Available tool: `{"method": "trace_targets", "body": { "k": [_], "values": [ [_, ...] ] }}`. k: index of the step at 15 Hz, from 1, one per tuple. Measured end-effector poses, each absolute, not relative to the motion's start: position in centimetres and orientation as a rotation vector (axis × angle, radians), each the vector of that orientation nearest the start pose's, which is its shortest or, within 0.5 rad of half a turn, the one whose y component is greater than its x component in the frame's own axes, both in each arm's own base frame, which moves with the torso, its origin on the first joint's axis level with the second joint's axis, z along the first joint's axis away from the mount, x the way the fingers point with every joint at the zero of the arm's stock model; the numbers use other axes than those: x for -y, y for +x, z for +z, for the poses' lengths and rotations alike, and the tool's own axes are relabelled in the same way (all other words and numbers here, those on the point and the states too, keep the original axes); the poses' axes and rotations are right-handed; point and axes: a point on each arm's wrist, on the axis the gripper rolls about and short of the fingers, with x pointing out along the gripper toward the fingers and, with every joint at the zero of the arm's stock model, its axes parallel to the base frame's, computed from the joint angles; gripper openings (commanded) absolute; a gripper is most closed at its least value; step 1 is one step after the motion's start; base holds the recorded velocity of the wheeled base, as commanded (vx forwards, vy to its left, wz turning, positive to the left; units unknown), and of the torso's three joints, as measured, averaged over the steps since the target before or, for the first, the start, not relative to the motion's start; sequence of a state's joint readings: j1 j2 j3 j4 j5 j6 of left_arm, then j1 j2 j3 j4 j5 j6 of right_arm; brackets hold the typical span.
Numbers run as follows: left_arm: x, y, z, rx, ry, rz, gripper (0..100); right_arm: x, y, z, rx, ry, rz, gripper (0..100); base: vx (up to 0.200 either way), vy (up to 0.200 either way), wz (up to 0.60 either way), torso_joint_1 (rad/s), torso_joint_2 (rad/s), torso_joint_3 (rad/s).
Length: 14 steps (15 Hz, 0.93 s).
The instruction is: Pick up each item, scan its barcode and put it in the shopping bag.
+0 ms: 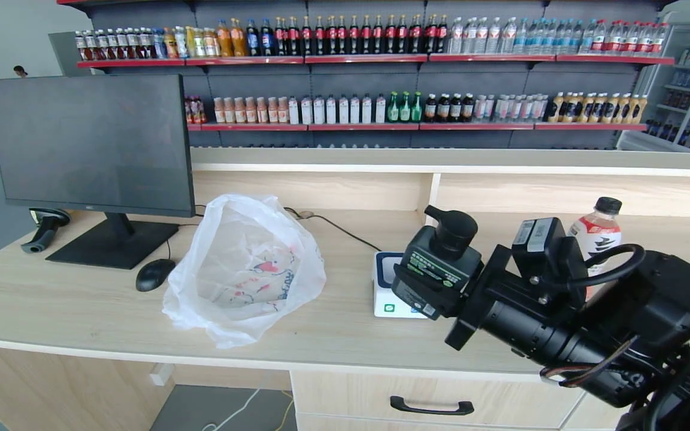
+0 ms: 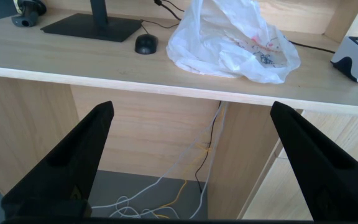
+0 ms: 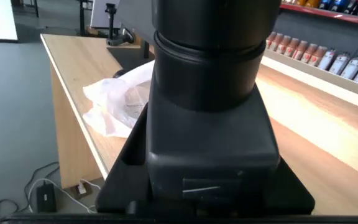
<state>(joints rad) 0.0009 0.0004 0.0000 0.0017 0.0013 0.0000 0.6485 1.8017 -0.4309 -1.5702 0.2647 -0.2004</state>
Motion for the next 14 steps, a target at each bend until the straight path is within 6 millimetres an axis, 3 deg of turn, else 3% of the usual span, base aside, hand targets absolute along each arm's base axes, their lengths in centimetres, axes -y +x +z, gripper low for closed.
{"method": "trace_targets", "body": {
  "k": [13,14],
  "values": [
    [0.0,-2.3,7.5,-0.002,0.006,0.0,100,-16.1,22.9,15.9,0.317,-0.18,0.821,0,0.0,0.0,0.0,0.0,0.0,0.0],
    [0.0,-2.3,7.5,-0.002,0.007,0.0,100,-16.1,22.9,15.9,0.317,-0.18,0.82,0,-0.2,0.0,0.0,0.002,0.0,0.002]
  ]
}}
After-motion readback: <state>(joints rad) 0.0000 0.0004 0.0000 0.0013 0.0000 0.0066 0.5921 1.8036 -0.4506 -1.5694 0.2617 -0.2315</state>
